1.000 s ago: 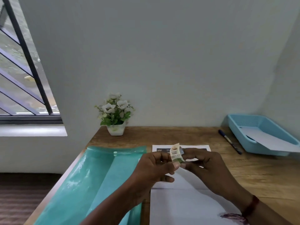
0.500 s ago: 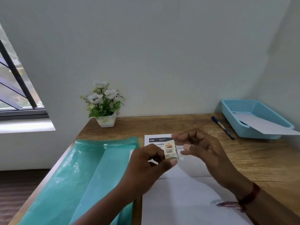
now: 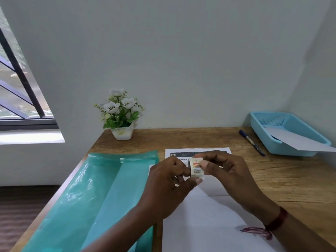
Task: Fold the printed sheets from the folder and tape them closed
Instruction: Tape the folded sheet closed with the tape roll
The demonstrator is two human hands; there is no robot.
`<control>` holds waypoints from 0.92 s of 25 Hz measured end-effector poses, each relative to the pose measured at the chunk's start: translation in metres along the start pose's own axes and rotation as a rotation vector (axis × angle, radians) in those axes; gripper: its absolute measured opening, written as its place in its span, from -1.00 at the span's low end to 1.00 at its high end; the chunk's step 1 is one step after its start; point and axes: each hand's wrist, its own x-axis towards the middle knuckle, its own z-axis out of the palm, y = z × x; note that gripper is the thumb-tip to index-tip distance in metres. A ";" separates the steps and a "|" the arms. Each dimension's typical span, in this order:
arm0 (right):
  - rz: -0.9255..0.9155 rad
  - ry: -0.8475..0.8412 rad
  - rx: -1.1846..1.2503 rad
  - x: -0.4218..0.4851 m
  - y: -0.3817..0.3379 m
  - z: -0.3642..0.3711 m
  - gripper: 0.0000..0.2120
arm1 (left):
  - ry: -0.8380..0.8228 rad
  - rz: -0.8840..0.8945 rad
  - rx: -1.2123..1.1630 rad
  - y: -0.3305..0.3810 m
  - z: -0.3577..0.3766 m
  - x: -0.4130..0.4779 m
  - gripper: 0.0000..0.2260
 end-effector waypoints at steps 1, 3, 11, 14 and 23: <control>-0.009 0.012 -0.006 0.000 0.000 0.000 -0.80 | 0.002 0.019 0.017 0.000 0.000 0.000 -0.80; -0.020 0.041 -0.012 0.000 0.001 0.001 -0.87 | -0.002 0.038 0.038 -0.001 0.001 -0.001 -0.81; -0.079 0.094 -0.118 0.001 0.009 0.001 -0.88 | -0.032 0.053 0.114 -0.006 0.003 -0.001 -0.82; -0.143 0.127 -0.178 0.001 0.010 0.001 -0.87 | -0.048 0.051 0.121 -0.007 0.004 -0.002 -0.84; -0.606 0.255 -0.616 -0.001 0.014 0.002 -0.78 | -0.053 0.027 0.146 -0.008 0.004 -0.002 -0.79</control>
